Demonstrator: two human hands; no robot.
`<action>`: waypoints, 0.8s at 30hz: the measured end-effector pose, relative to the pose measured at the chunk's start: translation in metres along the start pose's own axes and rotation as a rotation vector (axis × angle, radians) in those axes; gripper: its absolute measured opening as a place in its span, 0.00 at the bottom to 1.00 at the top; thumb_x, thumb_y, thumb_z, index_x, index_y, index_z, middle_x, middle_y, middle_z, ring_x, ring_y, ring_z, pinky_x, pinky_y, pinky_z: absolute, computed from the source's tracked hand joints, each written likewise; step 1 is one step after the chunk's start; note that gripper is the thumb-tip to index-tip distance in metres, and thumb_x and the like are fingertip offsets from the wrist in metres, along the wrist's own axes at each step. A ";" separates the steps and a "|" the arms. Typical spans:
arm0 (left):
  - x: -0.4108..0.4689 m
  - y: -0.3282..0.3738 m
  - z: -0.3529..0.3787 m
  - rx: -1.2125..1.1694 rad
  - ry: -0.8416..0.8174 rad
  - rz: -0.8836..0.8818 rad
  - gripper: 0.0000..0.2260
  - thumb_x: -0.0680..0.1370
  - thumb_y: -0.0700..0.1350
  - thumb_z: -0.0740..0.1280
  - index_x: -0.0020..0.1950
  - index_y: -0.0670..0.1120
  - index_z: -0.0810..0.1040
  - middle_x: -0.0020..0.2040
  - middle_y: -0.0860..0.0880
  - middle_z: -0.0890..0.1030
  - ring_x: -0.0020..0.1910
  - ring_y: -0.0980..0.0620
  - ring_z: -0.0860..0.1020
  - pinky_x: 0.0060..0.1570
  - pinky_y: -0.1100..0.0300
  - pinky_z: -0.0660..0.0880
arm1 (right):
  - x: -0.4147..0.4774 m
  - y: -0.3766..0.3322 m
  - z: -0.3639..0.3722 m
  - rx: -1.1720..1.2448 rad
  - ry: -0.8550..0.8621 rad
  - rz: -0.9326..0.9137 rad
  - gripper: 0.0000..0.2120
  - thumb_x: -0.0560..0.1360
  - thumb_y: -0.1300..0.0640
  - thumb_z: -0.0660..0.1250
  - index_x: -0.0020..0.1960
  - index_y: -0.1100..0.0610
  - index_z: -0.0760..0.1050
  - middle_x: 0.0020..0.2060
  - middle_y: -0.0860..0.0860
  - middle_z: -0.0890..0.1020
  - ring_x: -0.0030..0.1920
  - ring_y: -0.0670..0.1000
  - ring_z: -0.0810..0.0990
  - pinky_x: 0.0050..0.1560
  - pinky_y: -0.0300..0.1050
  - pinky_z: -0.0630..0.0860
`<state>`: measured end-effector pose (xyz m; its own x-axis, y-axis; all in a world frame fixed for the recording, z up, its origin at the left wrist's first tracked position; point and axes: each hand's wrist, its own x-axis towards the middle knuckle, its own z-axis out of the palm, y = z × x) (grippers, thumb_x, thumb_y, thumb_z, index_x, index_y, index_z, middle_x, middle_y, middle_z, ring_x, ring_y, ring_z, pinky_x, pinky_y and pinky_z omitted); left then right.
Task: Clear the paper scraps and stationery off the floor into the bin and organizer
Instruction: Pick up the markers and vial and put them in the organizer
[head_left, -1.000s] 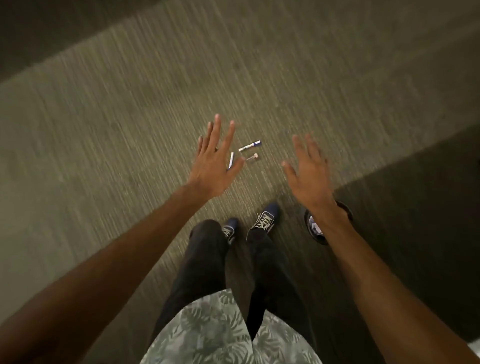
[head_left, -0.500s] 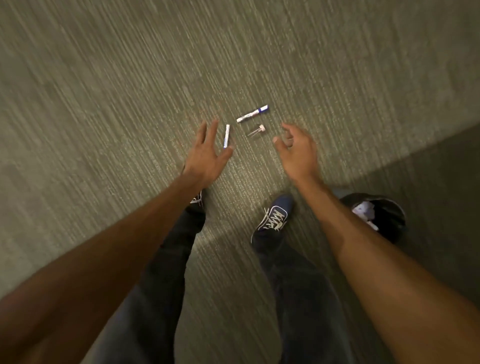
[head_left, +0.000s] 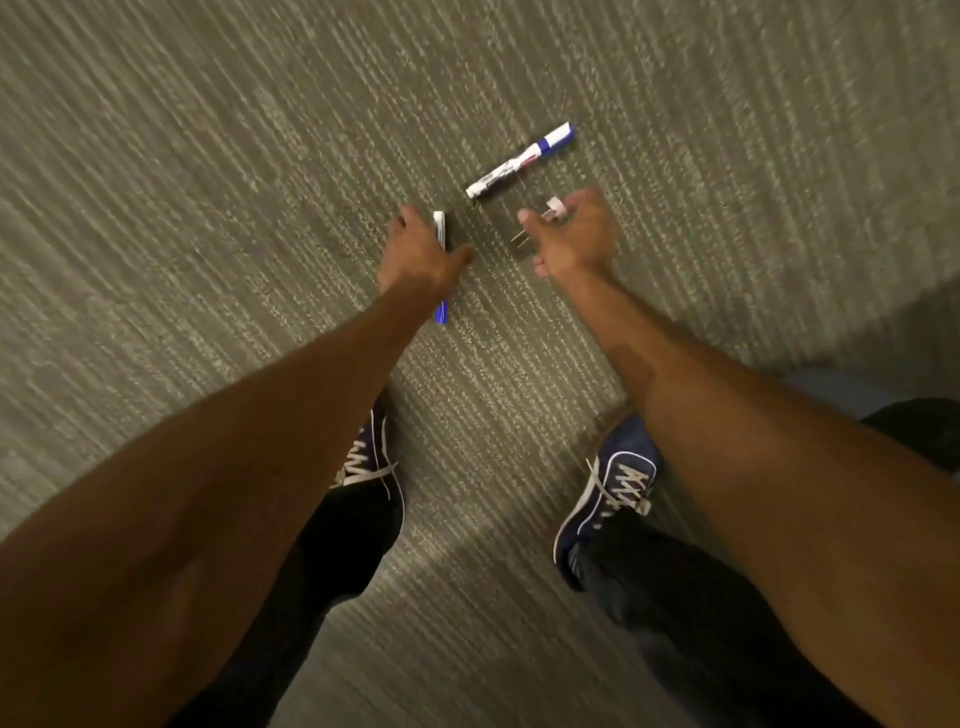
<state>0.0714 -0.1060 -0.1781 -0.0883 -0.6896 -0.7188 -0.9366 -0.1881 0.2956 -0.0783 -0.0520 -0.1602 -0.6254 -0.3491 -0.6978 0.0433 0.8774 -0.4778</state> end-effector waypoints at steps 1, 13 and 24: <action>0.006 0.000 0.003 0.023 0.002 -0.006 0.36 0.73 0.54 0.75 0.72 0.39 0.62 0.70 0.38 0.71 0.68 0.38 0.72 0.65 0.46 0.70 | 0.006 0.000 0.006 0.007 0.049 0.020 0.27 0.71 0.53 0.78 0.63 0.61 0.70 0.56 0.60 0.82 0.51 0.62 0.85 0.50 0.62 0.82; 0.025 0.010 0.002 0.134 0.076 0.049 0.15 0.80 0.49 0.63 0.62 0.41 0.72 0.41 0.47 0.77 0.35 0.50 0.75 0.35 0.54 0.76 | 0.035 0.000 0.023 -0.008 0.123 0.070 0.19 0.73 0.60 0.75 0.58 0.58 0.69 0.48 0.55 0.81 0.45 0.58 0.86 0.42 0.55 0.85; 0.001 0.058 -0.029 -0.060 0.026 0.445 0.13 0.86 0.46 0.53 0.65 0.37 0.62 0.46 0.42 0.74 0.33 0.56 0.71 0.30 0.64 0.68 | 0.002 -0.010 -0.019 0.152 0.022 -0.041 0.14 0.75 0.61 0.73 0.55 0.53 0.70 0.46 0.53 0.82 0.40 0.53 0.86 0.33 0.51 0.85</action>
<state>0.0265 -0.1378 -0.1436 -0.4691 -0.7296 -0.4977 -0.7880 0.0914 0.6088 -0.0947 -0.0552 -0.1470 -0.6456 -0.3754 -0.6650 0.1333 0.8021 -0.5822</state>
